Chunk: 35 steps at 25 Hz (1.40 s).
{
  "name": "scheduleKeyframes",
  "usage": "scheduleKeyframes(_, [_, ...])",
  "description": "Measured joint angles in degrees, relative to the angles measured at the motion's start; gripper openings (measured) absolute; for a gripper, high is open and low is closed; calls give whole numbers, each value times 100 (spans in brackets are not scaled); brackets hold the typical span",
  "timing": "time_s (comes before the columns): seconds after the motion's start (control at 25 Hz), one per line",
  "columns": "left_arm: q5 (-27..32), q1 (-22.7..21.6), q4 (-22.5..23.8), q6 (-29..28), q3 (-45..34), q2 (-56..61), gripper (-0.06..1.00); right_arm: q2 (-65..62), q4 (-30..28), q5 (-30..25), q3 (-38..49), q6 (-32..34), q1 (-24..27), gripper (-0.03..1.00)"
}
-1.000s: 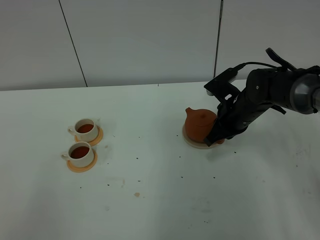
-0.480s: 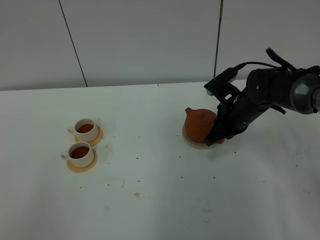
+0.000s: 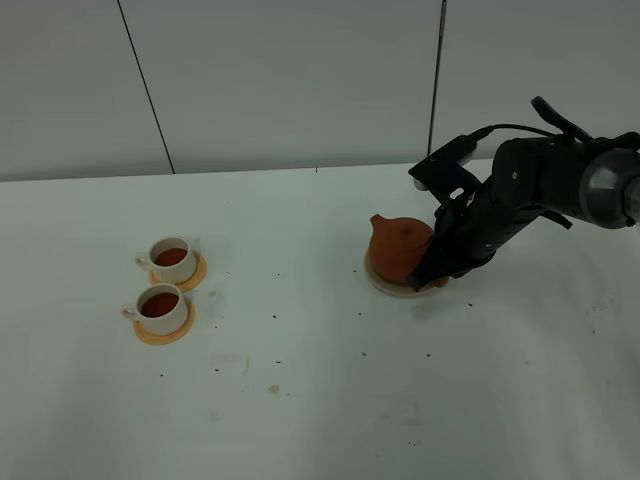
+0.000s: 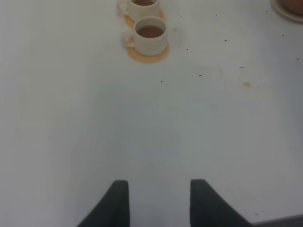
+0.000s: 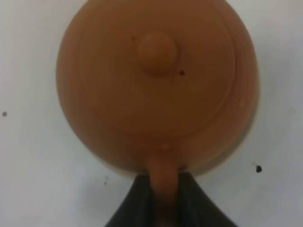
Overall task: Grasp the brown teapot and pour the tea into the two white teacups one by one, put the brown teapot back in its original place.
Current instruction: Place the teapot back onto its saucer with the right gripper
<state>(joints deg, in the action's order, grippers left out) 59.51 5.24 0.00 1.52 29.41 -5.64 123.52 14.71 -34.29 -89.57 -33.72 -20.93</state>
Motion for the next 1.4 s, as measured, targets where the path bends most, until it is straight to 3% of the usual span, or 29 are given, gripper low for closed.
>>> scheduleKeyframes(0.4, [0, 0, 0, -5, 0, 0, 37, 0, 6, 128, 0, 297, 0, 34])
scheduleKeyframes(0.88, [0, 0, 0, 1, 0, 0, 37, -162, -2, -130, 0, 635, 0, 36])
scheduleKeyframes(1.4, [0, 0, 0, 6, 0, 0, 37, -1465, 403, -293, 0, 749, 0, 36])
